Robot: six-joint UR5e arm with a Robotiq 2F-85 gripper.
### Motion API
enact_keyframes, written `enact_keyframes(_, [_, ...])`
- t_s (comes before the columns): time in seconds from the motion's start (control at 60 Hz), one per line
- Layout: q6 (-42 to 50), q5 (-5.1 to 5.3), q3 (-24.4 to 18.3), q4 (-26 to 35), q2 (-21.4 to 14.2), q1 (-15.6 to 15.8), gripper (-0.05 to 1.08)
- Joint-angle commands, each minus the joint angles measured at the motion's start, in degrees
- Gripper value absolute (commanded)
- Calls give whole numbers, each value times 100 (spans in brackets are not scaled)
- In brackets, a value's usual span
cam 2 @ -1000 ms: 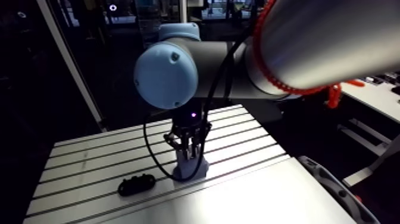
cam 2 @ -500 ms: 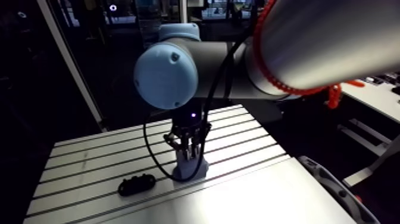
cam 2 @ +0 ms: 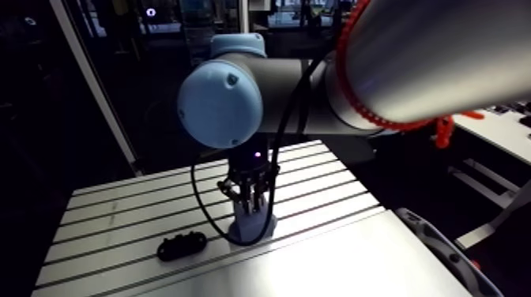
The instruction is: Pick up the M10 bolt and insert it into the hex recess until seated.
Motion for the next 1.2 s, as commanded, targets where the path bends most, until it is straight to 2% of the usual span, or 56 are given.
enact_keyframes(0.017, [-125,9,5,-9,-15,8,73])
enact_keyframes(1.2, [-991,37,65,-9,-129,-1,73])
